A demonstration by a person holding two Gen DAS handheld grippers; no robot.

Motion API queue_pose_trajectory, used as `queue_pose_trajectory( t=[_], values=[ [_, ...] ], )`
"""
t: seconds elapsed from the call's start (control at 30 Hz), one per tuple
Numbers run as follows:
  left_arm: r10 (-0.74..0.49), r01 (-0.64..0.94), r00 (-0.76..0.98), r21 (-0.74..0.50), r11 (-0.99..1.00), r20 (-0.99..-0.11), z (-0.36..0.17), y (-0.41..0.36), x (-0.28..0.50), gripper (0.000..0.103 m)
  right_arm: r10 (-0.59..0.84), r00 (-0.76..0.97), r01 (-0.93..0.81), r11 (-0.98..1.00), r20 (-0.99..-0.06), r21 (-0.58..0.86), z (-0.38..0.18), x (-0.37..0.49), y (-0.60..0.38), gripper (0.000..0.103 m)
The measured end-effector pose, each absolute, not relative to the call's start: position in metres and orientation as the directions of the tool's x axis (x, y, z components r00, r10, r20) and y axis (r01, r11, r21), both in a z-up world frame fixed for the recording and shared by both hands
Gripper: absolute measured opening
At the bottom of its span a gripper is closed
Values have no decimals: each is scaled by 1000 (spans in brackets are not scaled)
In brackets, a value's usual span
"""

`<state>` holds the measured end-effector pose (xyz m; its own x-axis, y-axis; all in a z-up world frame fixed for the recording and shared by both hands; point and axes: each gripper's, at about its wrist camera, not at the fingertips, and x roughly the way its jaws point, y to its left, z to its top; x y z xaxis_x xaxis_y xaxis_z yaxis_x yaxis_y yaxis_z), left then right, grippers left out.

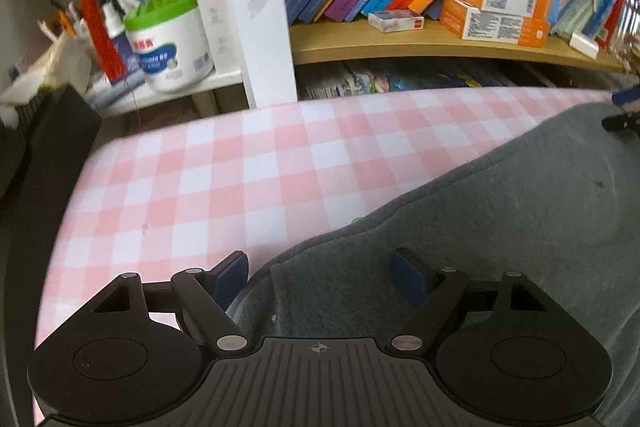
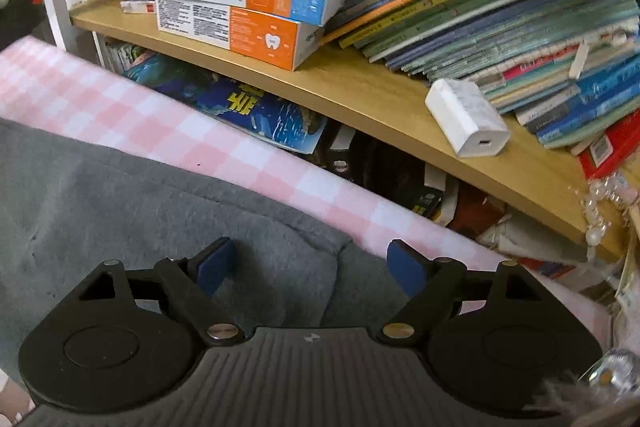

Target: Fold clothes

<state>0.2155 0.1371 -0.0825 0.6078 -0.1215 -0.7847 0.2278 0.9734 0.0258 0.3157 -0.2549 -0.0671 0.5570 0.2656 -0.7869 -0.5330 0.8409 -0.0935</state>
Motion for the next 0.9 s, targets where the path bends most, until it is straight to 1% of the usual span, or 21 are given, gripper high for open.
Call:
queue_pose_trajectory(
  t=[0.07, 0.13, 0.17, 0.2, 0.23, 0.27, 0.3, 0.33, 0.37, 0.4, 0.47, 0.5, 0.57, 0.63, 0.73, 0.9],
  values=[
    [-139, 218, 596, -8, 976, -791, -84, 141, 217, 82, 281, 549, -529, 846, -787, -67, -68, 316, -258, 80],
    [-152, 216, 585, -27, 976, -797, -84, 143, 219, 80, 301, 537, -534, 845, -788, -41, -68, 316, -260, 68],
    [-156, 219, 580, -31, 975, -799, -83, 143, 219, 78, 312, 530, -537, 843, -789, -28, -67, 315, -260, 66],
    [-159, 223, 576, -32, 974, -802, -83, 142, 219, 77, 317, 526, -540, 841, -789, -21, -67, 315, -260, 59],
    [-162, 227, 572, -34, 973, -804, -82, 142, 219, 75, 317, 524, -543, 840, -791, -23, -65, 314, -259, 50],
    [-164, 230, 568, -36, 973, -806, -82, 142, 218, 74, 314, 523, -543, 839, -793, -26, -64, 313, -259, 45],
    [-167, 233, 564, -38, 972, -809, -81, 141, 218, 71, 308, 522, -542, 840, -796, -30, -63, 313, -258, 35],
    [-172, 238, 560, -41, 970, -811, -81, 141, 217, 68, 303, 521, -541, 840, -798, -35, -61, 312, -258, 26],
    [-178, 244, 555, -45, 969, -813, -80, 141, 216, 61, 297, 519, -542, 839, -801, -40, -60, 311, -258, 22],
    [-184, 251, 550, -49, 967, -815, -79, 141, 214, 57, 292, 517, -544, 838, -804, -46, -60, 310, -258, 16],
    [-190, 268, 537, -47, 962, -822, -76, 140, 212, 38, 280, 524, -544, 837, -804, -63, -57, 306, -257, 13],
    [-185, 277, 535, -36, 960, -825, -74, 139, 210, 35, 274, 537, -539, 839, -798, -74, -54, 303, -257, 13],
    [-161, 293, 538, 4, 956, -827, -69, 135, 205, 21, 268, 576, -514, 853, -773, -87, -48, 296, -259, 12],
    [-137, 308, 542, 44, 950, -829, -65, 131, 201, 15, 268, 615, -484, 871, -742, -87, -40, 285, -261, 12],
    [-121, 310, 585, 83, 947, -802, -53, 126, 189, 14, 262, 663, -448, 889, -701, -92, -28, 266, -265, 12],
    [-136, 319, 670, 118, 941, -730, -30, 120, 157, 13, 242, 715, -394, 915, -655, -92, -11, 231, -279, 12]
  ],
)
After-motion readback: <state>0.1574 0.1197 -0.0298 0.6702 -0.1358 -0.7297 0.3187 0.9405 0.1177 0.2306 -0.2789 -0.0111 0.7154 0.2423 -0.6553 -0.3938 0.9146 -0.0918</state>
